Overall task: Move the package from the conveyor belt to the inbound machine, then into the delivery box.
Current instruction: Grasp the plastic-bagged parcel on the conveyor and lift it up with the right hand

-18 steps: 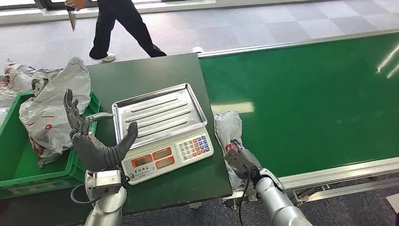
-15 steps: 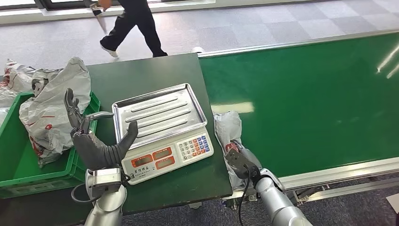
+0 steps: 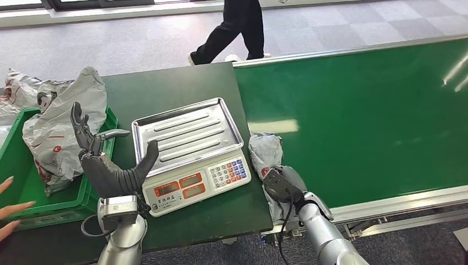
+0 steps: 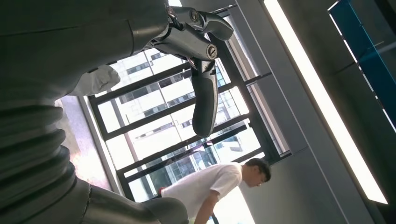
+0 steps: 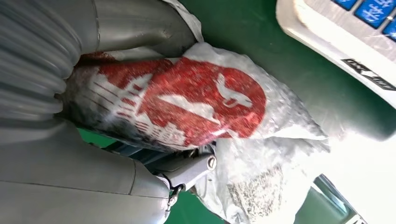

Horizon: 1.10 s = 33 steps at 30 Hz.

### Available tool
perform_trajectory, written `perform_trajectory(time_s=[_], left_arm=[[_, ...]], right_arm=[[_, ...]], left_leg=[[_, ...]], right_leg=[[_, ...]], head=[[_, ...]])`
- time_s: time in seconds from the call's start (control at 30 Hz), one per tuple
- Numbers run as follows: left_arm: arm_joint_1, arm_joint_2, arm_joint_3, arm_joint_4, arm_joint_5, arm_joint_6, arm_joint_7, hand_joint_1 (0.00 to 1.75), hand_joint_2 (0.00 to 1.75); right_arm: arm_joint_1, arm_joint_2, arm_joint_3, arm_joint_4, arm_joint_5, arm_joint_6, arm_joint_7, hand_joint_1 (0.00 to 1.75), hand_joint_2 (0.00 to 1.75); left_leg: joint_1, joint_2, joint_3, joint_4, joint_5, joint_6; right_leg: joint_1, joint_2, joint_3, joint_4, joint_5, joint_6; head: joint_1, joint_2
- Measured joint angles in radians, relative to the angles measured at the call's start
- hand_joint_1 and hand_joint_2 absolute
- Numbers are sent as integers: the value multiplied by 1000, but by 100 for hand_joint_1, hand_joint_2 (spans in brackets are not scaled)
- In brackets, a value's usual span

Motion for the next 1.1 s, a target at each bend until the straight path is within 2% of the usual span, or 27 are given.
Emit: perform_trajectory(time_s=[0.27,0.4,0.47,0.57,0.67,0.77,0.93,1.1], left_arm=[[3,0,0,-3,0,-1,0,0,175],[6,0,2,-6,-1,-1,0,0,175],[11,0,4,-11,-2,-1,0,0,175],[15,0,9,-14,-3,-1,0,0,175],[15,-1,10,-13,-4,-1,-1,0,175],[15,-2,10,-10,-4,1,0,0,175],[15,-3,9,-5,0,17,1,0,175],[15,-4,5,0,13,32,-2,0,175]], right_arm=[[17,0,31,-30,-28,-40,-5,175,175],[53,5,40,-100,-86,-124,-37,175,175],[99,12,52,-208,-165,-181,-45,175,175],[185,29,82,-491,-262,-313,-18,175,175],[256,49,111,-808,-270,-443,27,175,175],[299,64,134,-1018,-255,-535,29,175,175],[330,78,169,-1217,-240,-673,26,175,175],[330,87,180,-1290,-280,-728,-5,175,175]], left_leg=[[0,-1,0,0,0,0],[0,-3,-1,0,0,0],[0,-4,-2,0,0,0],[0,-5,-3,0,0,0],[-1,-5,-3,0,0,0],[-1,-5,-3,0,0,0],[-1,-5,-2,0,0,0],[-1,-5,-2,0,0,0]], right_leg=[[0,0,0,0,0,0],[0,-2,0,0,0,0],[0,-3,0,0,0,0],[0,-4,-1,0,0,0],[-1,-4,-1,0,-1,0],[-1,-4,-1,0,-1,0],[-1,-4,-1,0,-1,0],[-1,-3,0,0,0,1]], head=[[0,0],[0,0],[0,0],[0,0],[0,0],[0,0],[0,0],[0,0]])
